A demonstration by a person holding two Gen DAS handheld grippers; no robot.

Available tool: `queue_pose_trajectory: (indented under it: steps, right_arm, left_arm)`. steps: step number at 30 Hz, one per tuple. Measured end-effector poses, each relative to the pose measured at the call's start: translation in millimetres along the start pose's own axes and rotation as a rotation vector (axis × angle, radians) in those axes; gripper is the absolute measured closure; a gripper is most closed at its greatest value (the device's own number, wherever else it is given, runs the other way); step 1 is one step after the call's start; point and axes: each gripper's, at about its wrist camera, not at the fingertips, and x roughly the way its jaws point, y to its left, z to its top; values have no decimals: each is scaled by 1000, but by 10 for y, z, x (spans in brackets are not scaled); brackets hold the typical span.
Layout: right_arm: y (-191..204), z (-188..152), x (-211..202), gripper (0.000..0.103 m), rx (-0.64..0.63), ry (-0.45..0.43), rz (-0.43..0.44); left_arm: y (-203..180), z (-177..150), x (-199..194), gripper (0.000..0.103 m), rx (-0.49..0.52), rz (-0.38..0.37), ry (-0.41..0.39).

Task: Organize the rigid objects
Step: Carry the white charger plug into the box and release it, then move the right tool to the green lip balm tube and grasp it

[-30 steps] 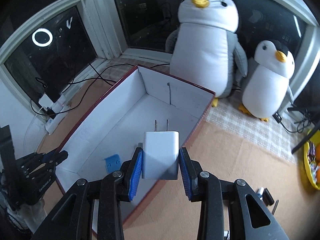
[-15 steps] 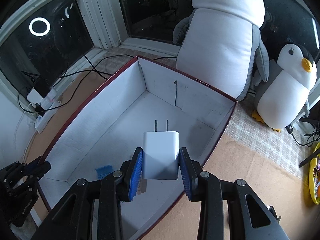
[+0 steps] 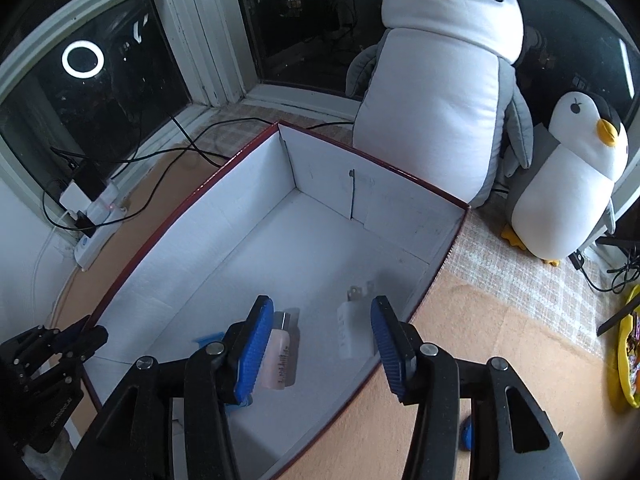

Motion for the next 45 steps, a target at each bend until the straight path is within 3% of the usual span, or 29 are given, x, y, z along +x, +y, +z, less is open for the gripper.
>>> queue_pose_trajectory:
  steps: [7,14,24,32,45]
  right_arm:
    - [-197,-265,-324,56,59,-35,25]
    - [-739,-727,-786,56,188,-75,3]
    - [-1513,-1492,-1084,56,360,-36,-90]
    - [-1882,-2052,-1056,57,476,19,-120]
    - [-1734,-1966,-649,78,355,115,-80]
  left_arm:
    - [-2,-8,4,89,-2,1,-1]
    - [-7,-9,12,89,-4,0,0]
    - [-5,-10,13,89,-2,1,1]
    - [-32,10,33,89,8,16,6]
    - [-75,45,64,89,18,30,8]
